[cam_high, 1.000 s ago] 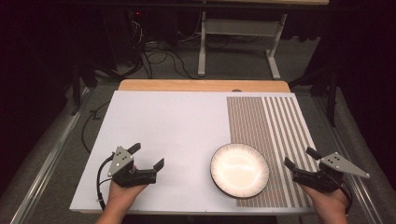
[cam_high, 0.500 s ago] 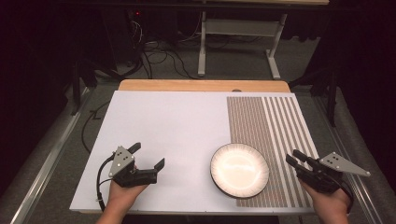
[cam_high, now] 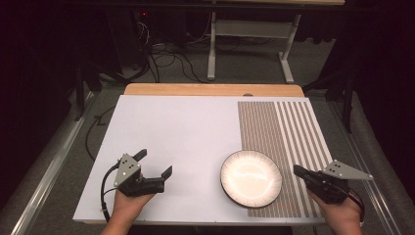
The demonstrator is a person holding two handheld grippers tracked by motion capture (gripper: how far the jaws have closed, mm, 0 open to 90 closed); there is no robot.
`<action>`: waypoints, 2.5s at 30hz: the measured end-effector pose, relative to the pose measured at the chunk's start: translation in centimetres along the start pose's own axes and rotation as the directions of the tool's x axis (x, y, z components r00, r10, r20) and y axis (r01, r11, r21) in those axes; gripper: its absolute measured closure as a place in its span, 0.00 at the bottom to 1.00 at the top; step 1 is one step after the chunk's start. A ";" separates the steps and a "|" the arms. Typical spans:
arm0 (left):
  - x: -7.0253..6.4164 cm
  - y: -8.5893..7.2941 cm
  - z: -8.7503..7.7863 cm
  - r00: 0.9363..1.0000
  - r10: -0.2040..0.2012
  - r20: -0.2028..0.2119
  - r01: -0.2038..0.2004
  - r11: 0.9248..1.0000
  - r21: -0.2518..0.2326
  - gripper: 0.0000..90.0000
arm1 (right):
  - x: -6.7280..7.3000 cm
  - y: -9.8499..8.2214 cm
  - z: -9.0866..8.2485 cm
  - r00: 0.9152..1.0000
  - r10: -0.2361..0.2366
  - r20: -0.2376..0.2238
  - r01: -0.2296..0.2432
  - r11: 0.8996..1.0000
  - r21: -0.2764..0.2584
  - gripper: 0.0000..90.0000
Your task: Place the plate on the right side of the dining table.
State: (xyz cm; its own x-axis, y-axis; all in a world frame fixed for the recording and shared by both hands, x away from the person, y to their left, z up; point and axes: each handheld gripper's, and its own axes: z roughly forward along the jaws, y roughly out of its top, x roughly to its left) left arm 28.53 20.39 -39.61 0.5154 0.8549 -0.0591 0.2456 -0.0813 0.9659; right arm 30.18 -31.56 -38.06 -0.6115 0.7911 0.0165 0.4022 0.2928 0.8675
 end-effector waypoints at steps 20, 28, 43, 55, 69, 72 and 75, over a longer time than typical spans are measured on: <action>0.1 0.0 -0.1 1.000 0.001 -0.002 -0.001 1.000 0.000 0.00 | 1.6 -0.1 2.0 0.996 -0.071 -0.056 0.078 0.986 0.147 1.00; 0.2 0.0 -0.1 1.000 0.000 -0.001 0.000 1.000 0.000 0.00 | 1.8 0.0 2.3 0.994 -0.093 -0.057 0.101 0.983 0.156 1.00; 0.1 0.1 -0.1 1.000 0.004 0.001 -0.004 1.000 0.000 0.00 | 2.1 0.0 2.4 0.992 -0.113 -0.053 0.121 0.978 0.170 1.00; 0.1 0.1 -0.2 1.000 0.009 0.002 -0.009 1.000 -0.004 0.00 | 2.6 0.1 2.8 0.990 -0.120 -0.074 0.132 0.975 0.177 1.00; 0.0 0.2 -0.3 1.000 0.014 0.004 -0.014 1.000 -0.008 0.00 | 3.6 0.3 3.9 0.985 -0.131 -0.112 0.151 0.971 0.186 1.00; 0.0 0.2 -0.3 1.000 0.012 0.005 -0.012 1.000 -0.008 0.00 | 3.7 0.4 4.0 0.985 -0.131 -0.113 0.150 0.970 0.190 1.00; 0.0 0.2 -0.2 1.000 0.011 0.006 -0.011 1.000 -0.007 0.00 | 3.7 0.2 4.0 0.985 -0.121 -0.123 0.143 0.972 0.187 1.00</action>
State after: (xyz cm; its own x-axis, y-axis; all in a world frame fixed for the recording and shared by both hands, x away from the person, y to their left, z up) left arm 28.43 20.46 -39.42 0.5233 0.8507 -0.0497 0.2344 -0.0876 0.9682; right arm 30.74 -26.41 -39.79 -0.7350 0.6775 -0.0277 0.4308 0.4981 0.7525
